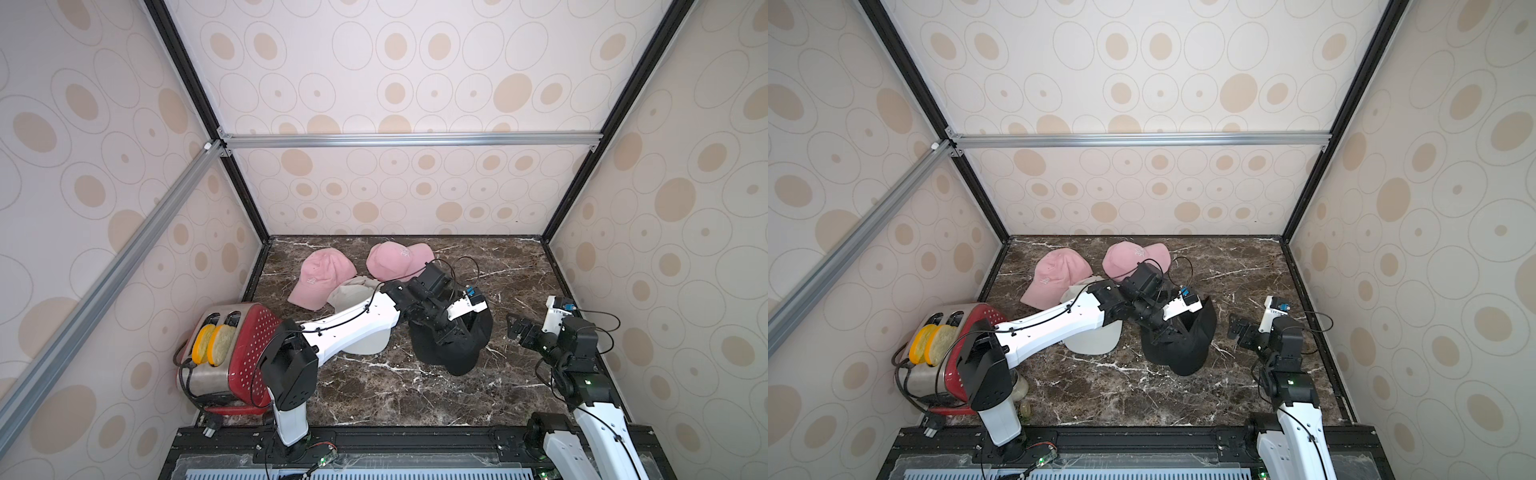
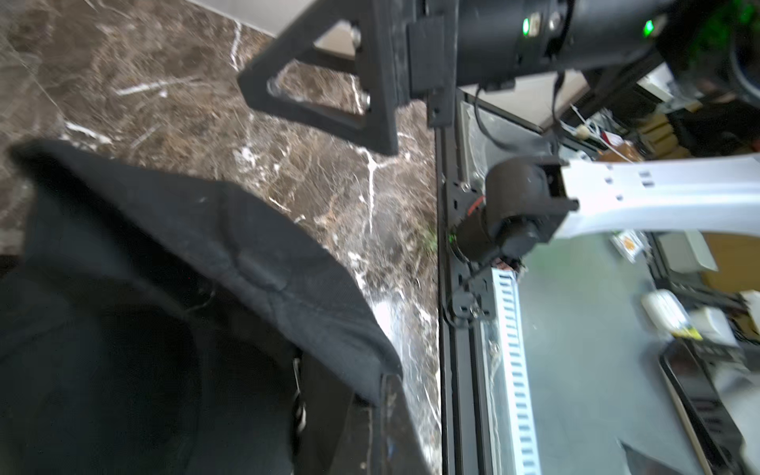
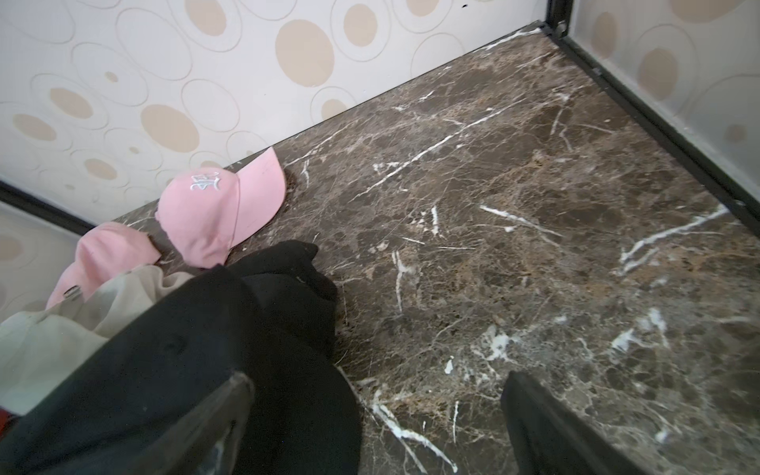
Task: Stack the baseball caps by color
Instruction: Pick up the baseball cap from the center of the board.
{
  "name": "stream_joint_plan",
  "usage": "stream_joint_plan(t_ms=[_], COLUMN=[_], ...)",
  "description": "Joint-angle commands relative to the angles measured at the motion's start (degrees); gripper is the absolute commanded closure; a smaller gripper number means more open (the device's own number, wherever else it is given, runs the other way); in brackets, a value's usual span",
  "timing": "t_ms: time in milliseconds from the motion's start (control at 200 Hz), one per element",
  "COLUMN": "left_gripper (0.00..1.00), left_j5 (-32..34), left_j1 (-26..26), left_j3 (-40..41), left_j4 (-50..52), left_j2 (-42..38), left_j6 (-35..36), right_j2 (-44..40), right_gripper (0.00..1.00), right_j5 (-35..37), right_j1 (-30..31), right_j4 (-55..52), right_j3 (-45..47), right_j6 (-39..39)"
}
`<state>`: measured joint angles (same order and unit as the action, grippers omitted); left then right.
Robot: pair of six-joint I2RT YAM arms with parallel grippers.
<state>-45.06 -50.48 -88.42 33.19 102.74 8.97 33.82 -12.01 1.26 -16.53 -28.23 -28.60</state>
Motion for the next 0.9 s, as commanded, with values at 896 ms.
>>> stream_joint_plan(t_ms=[896], left_gripper=[1.00], left_j5=[-19.6], left_j1=[9.2], left_j3=[-15.4], left_j4=[58.5], left_j2=[-1.6], left_j6=[65.3], right_j2=[19.2], right_gripper=[0.05], right_j5=[-45.0], right_j1=[22.7], right_j4=[11.8], right_j3=[-12.6], right_j6=[19.9])
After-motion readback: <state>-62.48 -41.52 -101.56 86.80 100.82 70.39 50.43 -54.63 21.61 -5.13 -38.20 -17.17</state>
